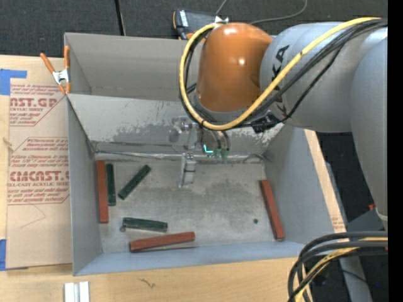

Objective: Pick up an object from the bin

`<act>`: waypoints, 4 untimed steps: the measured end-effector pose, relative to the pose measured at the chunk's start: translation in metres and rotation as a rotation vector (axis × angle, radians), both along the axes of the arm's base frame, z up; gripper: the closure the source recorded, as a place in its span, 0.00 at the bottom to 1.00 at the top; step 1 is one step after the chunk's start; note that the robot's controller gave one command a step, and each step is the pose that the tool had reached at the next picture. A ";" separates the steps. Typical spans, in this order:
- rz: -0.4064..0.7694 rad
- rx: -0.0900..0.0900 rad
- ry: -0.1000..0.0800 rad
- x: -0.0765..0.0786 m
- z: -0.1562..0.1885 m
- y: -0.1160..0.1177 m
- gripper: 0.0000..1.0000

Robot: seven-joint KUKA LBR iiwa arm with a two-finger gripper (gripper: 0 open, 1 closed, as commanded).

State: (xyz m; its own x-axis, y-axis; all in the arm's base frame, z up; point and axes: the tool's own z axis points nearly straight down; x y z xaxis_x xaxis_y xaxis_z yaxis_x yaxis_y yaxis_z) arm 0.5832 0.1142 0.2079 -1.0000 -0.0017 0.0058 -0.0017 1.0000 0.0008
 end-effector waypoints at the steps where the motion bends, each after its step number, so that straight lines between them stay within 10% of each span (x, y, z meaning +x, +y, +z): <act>1: -0.041 0.000 0.001 0.005 -0.126 0.044 0.00; 2: -0.190 0.000 -0.005 0.004 -0.139 0.061 0.00; 3: -0.191 0.000 -0.006 0.004 -0.138 0.061 1.00; 4: -0.158 0.004 -0.015 -0.006 0.045 0.075 1.00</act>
Offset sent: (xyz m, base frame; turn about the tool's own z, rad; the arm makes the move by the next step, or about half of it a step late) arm 0.0078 0.0424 -0.1206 0.0439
